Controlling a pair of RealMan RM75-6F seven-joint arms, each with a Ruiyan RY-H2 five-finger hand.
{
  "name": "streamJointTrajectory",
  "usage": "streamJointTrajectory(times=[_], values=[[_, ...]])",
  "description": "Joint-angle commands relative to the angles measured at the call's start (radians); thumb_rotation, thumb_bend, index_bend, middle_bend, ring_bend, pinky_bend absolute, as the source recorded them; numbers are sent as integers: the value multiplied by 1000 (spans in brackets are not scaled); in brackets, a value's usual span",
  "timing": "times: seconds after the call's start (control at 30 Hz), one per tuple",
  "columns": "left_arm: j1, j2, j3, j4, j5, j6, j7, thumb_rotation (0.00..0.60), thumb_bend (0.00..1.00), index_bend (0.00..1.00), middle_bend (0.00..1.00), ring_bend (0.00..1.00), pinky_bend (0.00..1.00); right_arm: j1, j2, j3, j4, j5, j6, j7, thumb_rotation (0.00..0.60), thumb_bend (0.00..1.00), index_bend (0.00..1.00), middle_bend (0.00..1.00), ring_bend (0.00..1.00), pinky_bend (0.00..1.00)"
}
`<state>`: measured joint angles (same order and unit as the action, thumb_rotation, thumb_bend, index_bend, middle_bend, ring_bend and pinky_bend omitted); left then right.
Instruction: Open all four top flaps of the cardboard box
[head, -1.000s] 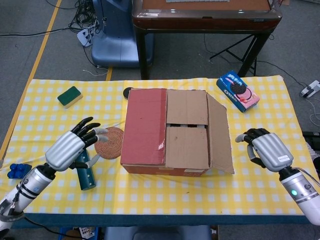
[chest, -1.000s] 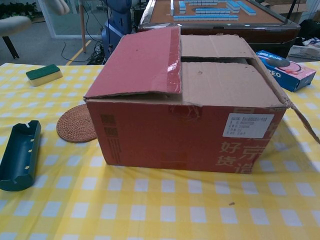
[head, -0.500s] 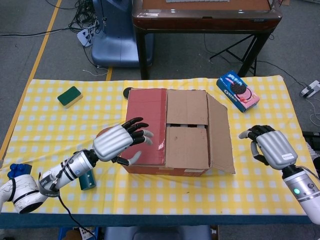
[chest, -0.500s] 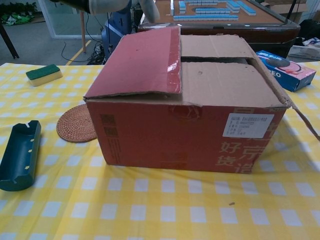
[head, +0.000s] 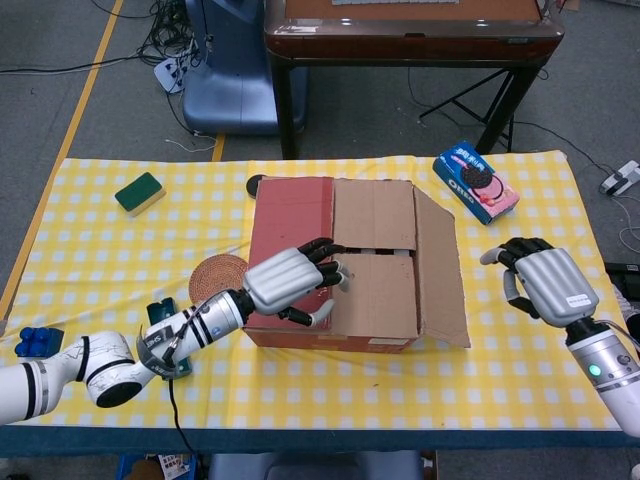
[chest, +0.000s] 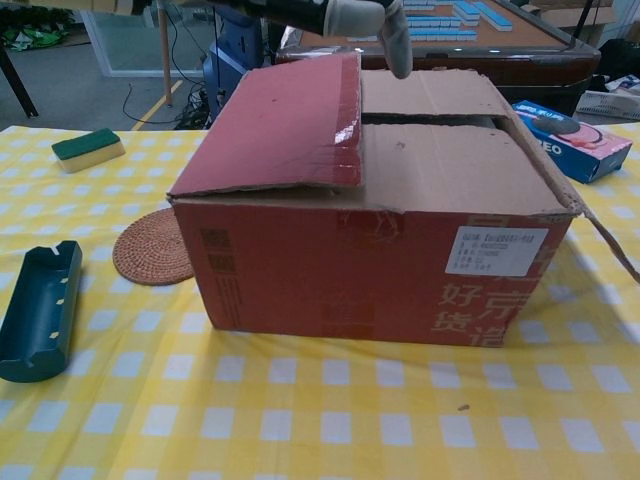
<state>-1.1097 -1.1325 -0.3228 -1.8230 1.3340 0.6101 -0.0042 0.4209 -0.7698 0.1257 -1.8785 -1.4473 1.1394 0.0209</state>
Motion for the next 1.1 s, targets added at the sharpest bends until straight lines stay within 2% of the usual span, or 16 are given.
streamJointTrajectory(times=[0.03, 0.33, 0.5, 0.8, 1.1], values=[[-41, -42, 13, 7, -61, 4, 94, 136, 587, 356, 223, 11, 0, 1, 2, 4, 3, 4, -2, 6, 600, 760, 357, 381, 261, 288], [-117, -115, 71, 36, -178, 32, 333, 132, 587, 373, 228, 11, 0, -1, -2, 5, 16, 4, -7, 28, 600, 763, 357, 381, 261, 288], [-144, -141, 97, 53, -241, 65, 431, 133, 587, 401, 273, 15, 0, -1, -10, 4, 29, 6, -14, 37, 600, 764, 357, 381, 261, 287], [-171, -147, 135, 58, -318, 108, 536, 128, 587, 474, 354, 63, 0, 0, -23, 3, 51, 7, -23, 57, 600, 766, 357, 381, 261, 288], [-186, -145, 162, 38, -351, 151, 611, 121, 587, 552, 442, 112, 0, -3, -28, 3, 56, 4, -21, 65, 600, 768, 357, 380, 261, 288]])
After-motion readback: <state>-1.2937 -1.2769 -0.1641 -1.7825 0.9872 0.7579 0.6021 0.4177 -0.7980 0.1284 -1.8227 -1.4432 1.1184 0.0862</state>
